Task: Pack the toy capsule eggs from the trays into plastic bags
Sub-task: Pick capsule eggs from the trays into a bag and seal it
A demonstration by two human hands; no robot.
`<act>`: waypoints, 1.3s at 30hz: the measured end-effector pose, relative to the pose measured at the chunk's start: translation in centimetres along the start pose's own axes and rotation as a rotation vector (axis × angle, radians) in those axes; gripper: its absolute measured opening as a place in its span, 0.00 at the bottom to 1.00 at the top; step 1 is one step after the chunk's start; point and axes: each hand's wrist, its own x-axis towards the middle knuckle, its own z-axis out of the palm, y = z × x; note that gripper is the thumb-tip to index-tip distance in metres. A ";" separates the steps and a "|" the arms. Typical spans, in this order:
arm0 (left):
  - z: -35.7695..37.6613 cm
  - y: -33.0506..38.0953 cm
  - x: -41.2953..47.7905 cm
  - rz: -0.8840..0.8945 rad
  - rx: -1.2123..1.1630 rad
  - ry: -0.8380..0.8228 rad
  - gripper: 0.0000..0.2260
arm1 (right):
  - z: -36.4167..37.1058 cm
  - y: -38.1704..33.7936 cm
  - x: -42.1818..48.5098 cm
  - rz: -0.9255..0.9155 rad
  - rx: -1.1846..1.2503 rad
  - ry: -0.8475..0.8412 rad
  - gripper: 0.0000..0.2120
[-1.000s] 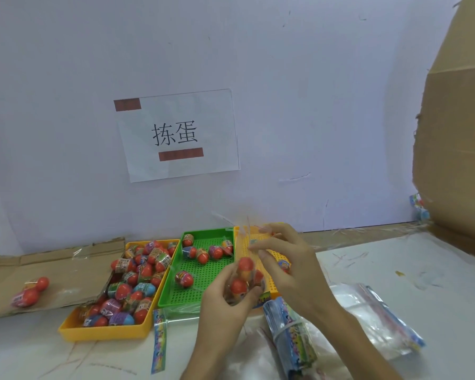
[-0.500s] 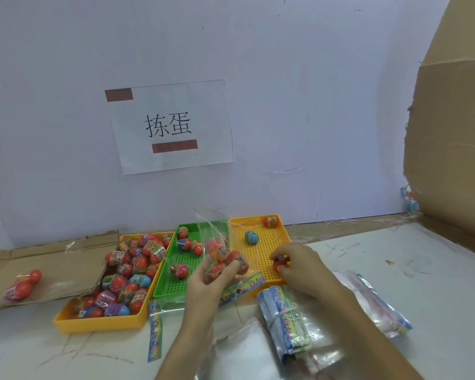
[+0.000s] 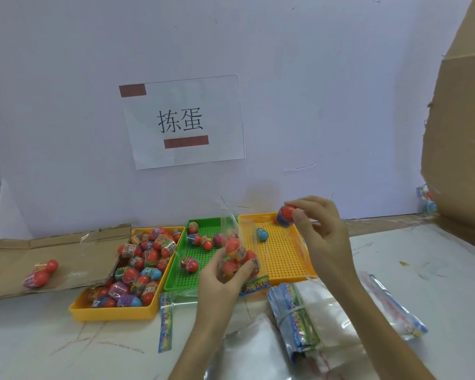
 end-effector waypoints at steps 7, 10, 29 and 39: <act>0.3 -0.2 -0.3 0.126 0.102 -0.077 0.11 | 0.7 -1.4 -0.9 -0.154 -0.031 0.042 0.08; 0.4 -0.2 -0.5 0.156 0.141 -0.097 0.13 | 0.8 -1.6 -1.1 -0.204 -0.098 0.024 0.08; 0.7 0.3 -0.7 0.221 0.181 -0.181 0.14 | 0.3 -1.1 -0.2 0.032 -0.003 -0.053 0.17; 0.8 0.3 -1.0 0.273 0.247 -0.218 0.14 | -0.2 -1.0 -0.1 -0.101 -0.027 -0.006 0.07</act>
